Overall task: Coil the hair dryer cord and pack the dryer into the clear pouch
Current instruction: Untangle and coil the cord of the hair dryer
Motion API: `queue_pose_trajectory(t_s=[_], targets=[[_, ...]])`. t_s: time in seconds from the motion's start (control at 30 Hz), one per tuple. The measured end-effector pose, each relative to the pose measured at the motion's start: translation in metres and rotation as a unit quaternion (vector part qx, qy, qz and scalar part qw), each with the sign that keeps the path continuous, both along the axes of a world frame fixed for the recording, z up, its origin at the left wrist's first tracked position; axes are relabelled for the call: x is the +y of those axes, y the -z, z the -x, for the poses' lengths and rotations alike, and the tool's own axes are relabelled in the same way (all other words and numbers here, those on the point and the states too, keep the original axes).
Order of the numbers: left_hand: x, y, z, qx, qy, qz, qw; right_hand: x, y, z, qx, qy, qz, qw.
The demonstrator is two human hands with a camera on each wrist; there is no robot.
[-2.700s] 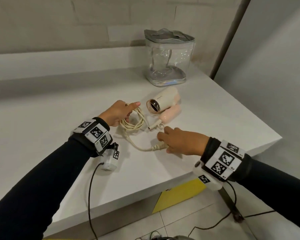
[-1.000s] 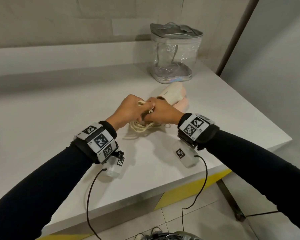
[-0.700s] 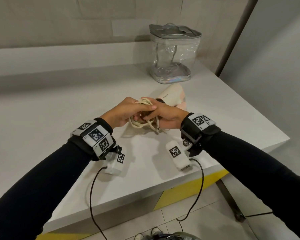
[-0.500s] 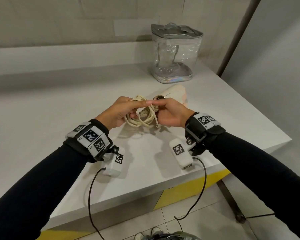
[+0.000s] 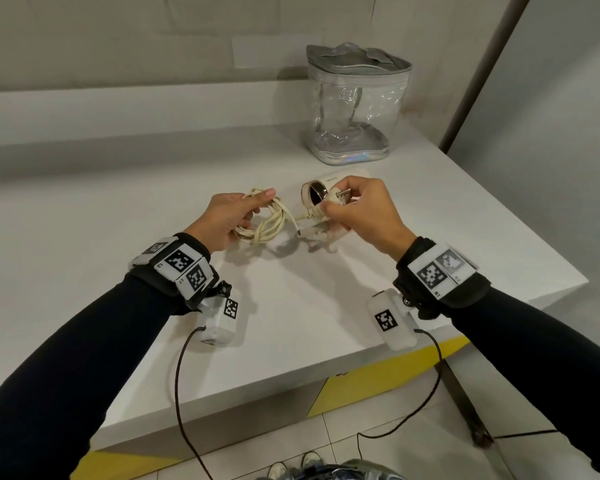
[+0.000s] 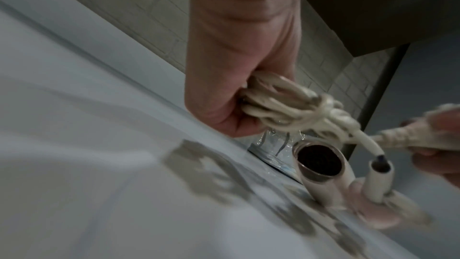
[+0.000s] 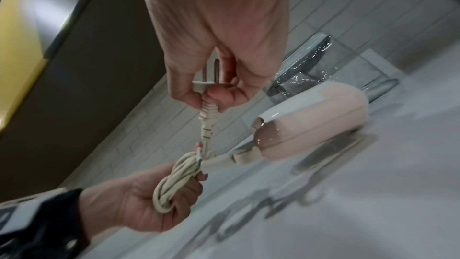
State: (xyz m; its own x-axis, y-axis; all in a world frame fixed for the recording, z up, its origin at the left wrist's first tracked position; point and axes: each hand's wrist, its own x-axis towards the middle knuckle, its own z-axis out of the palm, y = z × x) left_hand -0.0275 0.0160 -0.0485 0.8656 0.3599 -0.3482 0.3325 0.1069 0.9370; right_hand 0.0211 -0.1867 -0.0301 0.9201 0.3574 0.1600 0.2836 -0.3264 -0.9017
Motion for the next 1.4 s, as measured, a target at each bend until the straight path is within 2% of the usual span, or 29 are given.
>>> queue_pose_trajectory(t_s=[0.13,0.2,0.33,0.43,0.5,0.57,0.63,0.87,1.0,1.07,1.17,1.3,1.4], targets=[[-0.002,0.003,-0.008,0.004,-0.009,0.009,1.000,-0.007,-0.003,0.014,-0.083,-0.056,0.008,0.995],[-0.007,0.001,-0.012,-0.020,0.003,0.001,1.000,-0.007,-0.008,0.014,-0.092,-0.091,-0.012,0.992],[-0.020,-0.011,-0.017,-0.085,0.070,-0.047,0.993,0.003,-0.011,0.000,-0.009,-0.105,-0.122,0.987],[-0.029,-0.016,-0.018,-0.118,0.096,-0.046,0.987,0.019,-0.003,-0.014,0.104,-0.117,-0.242,0.958],[-0.035,-0.017,-0.018,-0.116,0.095,-0.056,0.987,0.027,0.005,-0.021,0.183,-0.148,-0.273,0.933],[-0.038,-0.015,-0.018,-0.111,0.090,-0.086,0.986,0.032,0.013,-0.019,0.215,-0.203,-0.267,0.917],[-0.036,-0.013,-0.018,-0.093,0.075,-0.095,0.988,0.033,0.021,-0.015,0.225,-0.220,-0.239,0.919],[-0.017,-0.011,-0.013,-0.049,0.057,-0.072,0.995,0.031,0.023,-0.017,0.127,-0.135,-0.172,0.968],[-0.015,-0.008,-0.012,-0.021,0.048,-0.083,0.995,0.033,0.017,-0.013,0.105,-0.063,-0.202,0.972],[-0.015,-0.005,-0.012,-0.024,0.053,-0.113,0.992,0.031,0.013,-0.011,0.121,-0.107,-0.186,0.969],[-0.015,-0.003,-0.010,-0.023,0.082,-0.188,0.978,0.023,0.008,-0.009,0.149,-0.198,-0.083,0.965],[-0.019,-0.006,-0.008,-0.022,0.121,-0.275,0.954,0.017,0.003,0.002,0.004,-0.260,0.049,0.964],[-0.023,-0.008,-0.007,-0.023,0.149,-0.281,0.948,0.014,0.005,0.006,-0.056,-0.246,0.066,0.965]])
